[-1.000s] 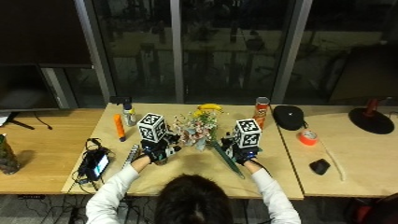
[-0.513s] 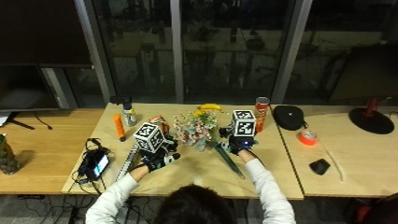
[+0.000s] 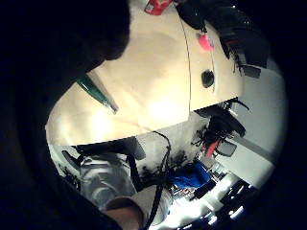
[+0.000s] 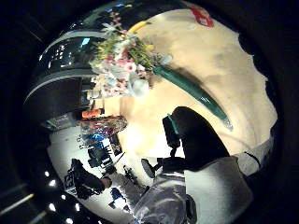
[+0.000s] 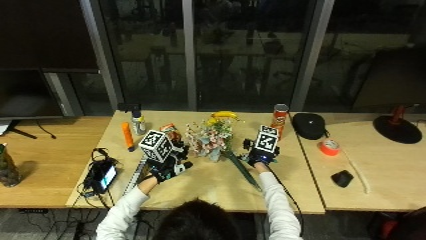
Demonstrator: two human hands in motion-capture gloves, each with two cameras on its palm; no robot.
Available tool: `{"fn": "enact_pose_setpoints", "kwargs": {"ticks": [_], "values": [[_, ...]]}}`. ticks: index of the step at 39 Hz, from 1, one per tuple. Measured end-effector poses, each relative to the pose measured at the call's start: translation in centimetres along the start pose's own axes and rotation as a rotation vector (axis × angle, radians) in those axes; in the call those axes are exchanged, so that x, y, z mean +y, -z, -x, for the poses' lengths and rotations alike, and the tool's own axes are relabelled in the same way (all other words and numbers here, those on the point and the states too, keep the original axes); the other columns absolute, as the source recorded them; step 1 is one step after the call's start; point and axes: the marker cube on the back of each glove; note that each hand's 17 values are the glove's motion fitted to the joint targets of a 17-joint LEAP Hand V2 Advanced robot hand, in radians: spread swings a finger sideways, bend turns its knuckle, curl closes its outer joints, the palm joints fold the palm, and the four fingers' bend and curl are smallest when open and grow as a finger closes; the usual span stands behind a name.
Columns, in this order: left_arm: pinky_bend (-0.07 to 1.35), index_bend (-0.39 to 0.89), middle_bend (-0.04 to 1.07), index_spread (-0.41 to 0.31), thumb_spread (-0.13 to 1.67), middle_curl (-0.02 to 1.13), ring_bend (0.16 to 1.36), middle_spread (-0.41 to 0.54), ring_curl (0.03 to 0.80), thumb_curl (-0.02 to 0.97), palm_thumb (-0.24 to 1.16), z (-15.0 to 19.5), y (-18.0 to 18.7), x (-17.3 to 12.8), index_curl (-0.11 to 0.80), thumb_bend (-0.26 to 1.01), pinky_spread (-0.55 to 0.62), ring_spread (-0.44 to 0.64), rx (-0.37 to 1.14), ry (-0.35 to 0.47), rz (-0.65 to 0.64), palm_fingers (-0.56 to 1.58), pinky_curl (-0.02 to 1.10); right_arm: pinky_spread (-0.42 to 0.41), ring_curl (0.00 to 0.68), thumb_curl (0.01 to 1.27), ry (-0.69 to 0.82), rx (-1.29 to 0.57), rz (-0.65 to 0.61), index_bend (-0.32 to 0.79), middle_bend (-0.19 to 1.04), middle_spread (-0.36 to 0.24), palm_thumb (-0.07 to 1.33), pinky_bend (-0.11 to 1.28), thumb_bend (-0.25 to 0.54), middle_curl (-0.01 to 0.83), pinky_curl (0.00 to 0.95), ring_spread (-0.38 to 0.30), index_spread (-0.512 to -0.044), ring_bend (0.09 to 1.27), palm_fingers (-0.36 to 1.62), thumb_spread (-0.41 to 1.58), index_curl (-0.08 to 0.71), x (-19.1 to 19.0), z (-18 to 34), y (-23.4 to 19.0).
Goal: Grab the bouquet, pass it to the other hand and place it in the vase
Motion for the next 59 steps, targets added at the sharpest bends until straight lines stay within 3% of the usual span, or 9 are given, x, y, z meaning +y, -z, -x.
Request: {"fn": "enact_pose_setpoints", "kwargs": {"ticks": [7,23,31,38,39,42,47,52,59], "values": [[0.15,0.3,0.19,-0.064,1.2,0.36,0.3,0.111,0.251,0.294,0.34,0.1,-0.4,-0.1,0.423,-0.02,0.38,0.36,0.002,-0.007,0.015,0.39,0.19,0.173,0.378,0.32,-0.07,-0.034,0.083,0.04,0.38,0.041,0.59,0.79,0.037,0.396,0.395,0.004,-0.11,0.73,0.4,1.08,0.012,-2.7,-0.9,-4.7],[0.15,0.28,0.19,-0.057,1.19,0.37,0.29,0.114,0.259,0.306,0.34,0.5,-2.4,0.3,0.435,-0.02,0.39,0.37,0.001,0.009,0.083,0.39,0.2,0.161,0.369,0.35,-0.177,0.035,0.225,0.05,0.35,0.056,0.63,0.83,-0.017,0.395,0.383,0.019,-0.11,0.73,0.41,1.06,0.034,0.1,-0.6,-9.9],[0.15,0.28,0.19,-0.057,1.19,0.37,0.29,0.115,0.262,0.309,0.34,0.0,-2.4,0.2,0.442,-0.02,0.39,0.37,0.001,0.01,0.079,0.39,0.2,-0.075,0.361,0.37,-0.108,0.123,0.145,0.14,0.46,-0.056,0.78,0.73,0.02,0.443,0.34,-0.116,-0.178,0.72,0.83,1.03,0.103,0.5,1.3,-10.7],[0.15,0.28,0.19,-0.057,1.2,0.38,0.29,0.115,0.264,0.311,0.35,-0.1,-2.6,0.7,0.443,-0.02,0.39,0.38,-0.037,0.019,0.103,0.4,0.19,-0.15,0.394,0.37,-0.118,0.141,0.289,0.21,0.46,-0.108,0.91,0.59,0.064,0.475,0.338,-0.175,-0.206,0.67,0.98,1.09,0.2,1.3,1.9,-10.8],[0.15,0.28,0.19,-0.057,1.2,0.38,0.29,0.115,0.266,0.313,0.35,0.0,-2.6,0.8,0.443,-0.01,0.39,0.38,-0.047,0.022,0.11,0.4,0.19,-0.125,0.386,0.38,-0.142,0.148,0.308,0.31,0.46,-0.114,0.96,0.5,0.098,0.483,0.312,-0.18,-0.208,0.63,0.96,1.14,0.241,1.3,1.8,-10.7],[0.14,0.29,0.19,-0.057,1.2,0.38,0.29,0.115,0.267,0.314,0.36,0.2,-2.4,1.1,0.446,-0.02,0.39,0.38,-0.066,0.033,0.122,0.4,0.19,-0.209,0.396,0.4,-0.138,0.081,0.201,0.25,0.4,-0.141,1.03,0.62,0.133,0.471,0.353,-0.205,-0.211,0.61,1.13,1.16,0.247,0.7,1.6,-10.1],[0.14,0.29,0.2,-0.061,1.2,0.39,0.29,0.111,0.269,0.314,0.36,0.5,-2.6,0.8,0.448,-0.01,0.39,0.37,-0.052,0.046,0.132,0.41,0.19,-0.245,0.463,0.41,-0.093,-0.186,-0.081,0.09,0.54,-0.176,1.03,0.71,0.122,0.528,0.397,-0.219,-0.221,0.84,1.44,1.18,0.23,-0.9,1.9,-10.3],[0.14,0.28,0.2,-0.059,1.21,0.39,0.29,0.105,0.272,0.314,0.37,-0.1,-3.0,0.8,0.446,-0.01,0.38,0.36,-0.022,0.072,0.183,0.43,0.19,-0.235,0.509,0.35,-0.156,-0.407,-0.15,0.34,0.69,-0.18,0.86,0.7,-0.017,0.581,0.427,-0.213,-0.226,0.9,1.55,1.13,0.315,-1.0,1.3,-10.2],[0.13,0.27,0.22,-0.034,1.22,0.4,0.3,0.096,0.279,0.315,0.38,-1.7,-3.1,-1.7,0.447,-0.01,0.37,0.34,0.128,0.086,0.108,0.46,0.18,-0.223,0.552,0.37,0.038,-0.856,-0.373,0.49,0.79,-0.172,0.89,0.76,0.008,0.621,0.473,-0.199,-0.223,0.97,1.48,1.1,0.408,0.5,4.1,-5.1]]}}
